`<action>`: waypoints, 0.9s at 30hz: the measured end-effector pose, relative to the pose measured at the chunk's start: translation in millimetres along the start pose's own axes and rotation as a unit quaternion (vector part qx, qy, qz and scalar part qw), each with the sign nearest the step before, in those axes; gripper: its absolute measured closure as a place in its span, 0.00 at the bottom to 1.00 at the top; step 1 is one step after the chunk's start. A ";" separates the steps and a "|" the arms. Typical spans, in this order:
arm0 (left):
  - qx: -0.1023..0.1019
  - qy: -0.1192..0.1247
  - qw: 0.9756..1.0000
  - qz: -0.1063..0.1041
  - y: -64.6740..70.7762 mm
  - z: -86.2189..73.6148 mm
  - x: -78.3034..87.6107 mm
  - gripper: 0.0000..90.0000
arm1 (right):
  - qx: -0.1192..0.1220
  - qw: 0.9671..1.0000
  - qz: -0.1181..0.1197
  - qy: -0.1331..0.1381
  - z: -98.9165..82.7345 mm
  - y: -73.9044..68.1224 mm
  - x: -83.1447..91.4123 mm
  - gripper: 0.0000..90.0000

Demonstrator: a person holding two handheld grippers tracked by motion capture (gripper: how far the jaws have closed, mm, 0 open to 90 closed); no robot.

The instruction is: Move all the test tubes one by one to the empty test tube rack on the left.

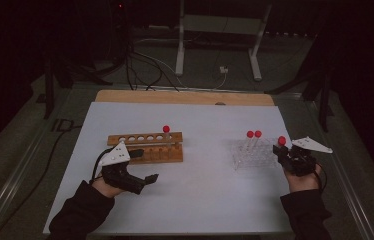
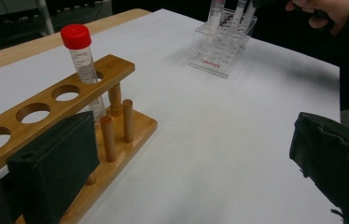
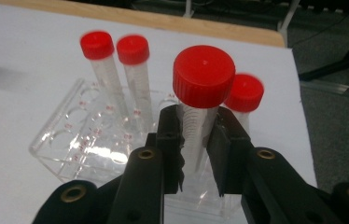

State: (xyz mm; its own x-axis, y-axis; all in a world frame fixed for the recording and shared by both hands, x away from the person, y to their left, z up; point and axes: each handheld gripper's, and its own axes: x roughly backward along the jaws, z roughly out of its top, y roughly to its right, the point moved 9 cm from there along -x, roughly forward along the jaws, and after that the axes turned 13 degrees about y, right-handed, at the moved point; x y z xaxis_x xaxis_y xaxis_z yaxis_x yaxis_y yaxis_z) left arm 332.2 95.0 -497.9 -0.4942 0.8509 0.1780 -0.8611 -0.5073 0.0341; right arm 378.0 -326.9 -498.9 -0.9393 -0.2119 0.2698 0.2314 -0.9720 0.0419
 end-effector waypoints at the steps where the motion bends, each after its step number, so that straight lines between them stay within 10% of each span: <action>1: 0.000 0.000 1.000 0.001 -0.1 0.0 -0.1 0.02 | 0.002 1.000 -0.001 0.003 2.2 -0.4 1.6 0.83; 12: -0.001 -0.001 1.000 -0.004 1.9 1.4 0.2 0.02 | 0.032 0.999 0.004 0.038 28.7 -12.7 22.5 0.83; 27: 0.000 0.000 1.000 -0.019 9.4 6.5 -0.4 0.02 | 0.034 0.993 0.095 0.057 47.2 -67.7 32.9 0.83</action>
State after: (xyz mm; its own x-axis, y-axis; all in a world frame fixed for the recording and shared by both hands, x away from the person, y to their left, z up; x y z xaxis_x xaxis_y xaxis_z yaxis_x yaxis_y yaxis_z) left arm 325.0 89.0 -491.3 -0.4618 0.8694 0.1758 -0.8790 -0.4751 0.0402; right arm 343.4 -263.3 -447.5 -0.8990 -0.4041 0.1688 0.4194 -0.9053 0.0668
